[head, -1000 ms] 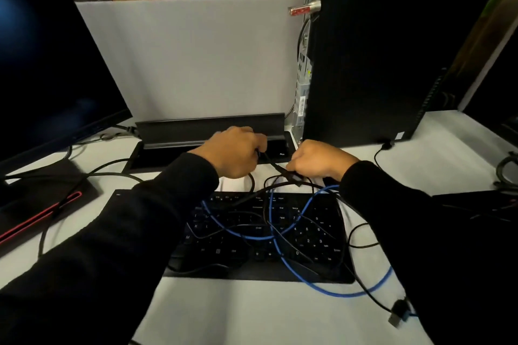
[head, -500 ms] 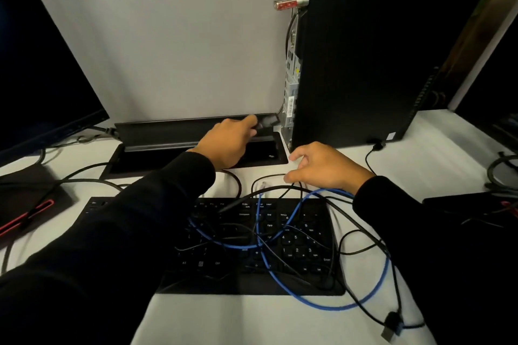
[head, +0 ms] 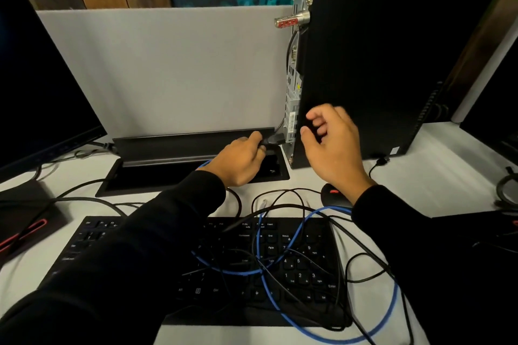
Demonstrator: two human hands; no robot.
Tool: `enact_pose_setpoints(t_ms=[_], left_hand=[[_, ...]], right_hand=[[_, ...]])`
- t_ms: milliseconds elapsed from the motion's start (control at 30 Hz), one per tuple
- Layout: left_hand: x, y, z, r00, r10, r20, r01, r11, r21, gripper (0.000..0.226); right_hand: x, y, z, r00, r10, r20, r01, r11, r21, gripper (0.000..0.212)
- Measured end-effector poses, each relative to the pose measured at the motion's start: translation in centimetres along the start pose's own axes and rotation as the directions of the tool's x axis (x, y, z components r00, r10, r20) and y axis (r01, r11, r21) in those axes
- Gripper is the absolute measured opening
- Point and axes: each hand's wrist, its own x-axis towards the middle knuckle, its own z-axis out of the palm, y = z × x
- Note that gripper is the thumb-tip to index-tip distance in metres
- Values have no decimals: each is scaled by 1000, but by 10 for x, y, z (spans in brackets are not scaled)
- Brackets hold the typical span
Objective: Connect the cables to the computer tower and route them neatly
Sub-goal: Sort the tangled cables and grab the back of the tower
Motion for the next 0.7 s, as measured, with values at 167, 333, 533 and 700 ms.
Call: enact_pose_setpoints(t_ms=[167,333,533,700], left_hand=[[1,7,1,999,48,-20,-50,995,-90,34],[13,8,-2,993,98,-73,-103,993,-64,25],[23,14,6,992,77,-98,-79,997,-16,23],[20,15,5,997,69,-25,-68,998,8,25]], right_hand=[[34,-20,-9,955,-255,-149,213,944,-252,53],[77,-52,-32,899,-379,-220,232,838,-493,69],[118,-75,-45,917,-384,-108,243,753,-611,71],[124,-74,-35,894,-405,-189,229,778,-585,64]])
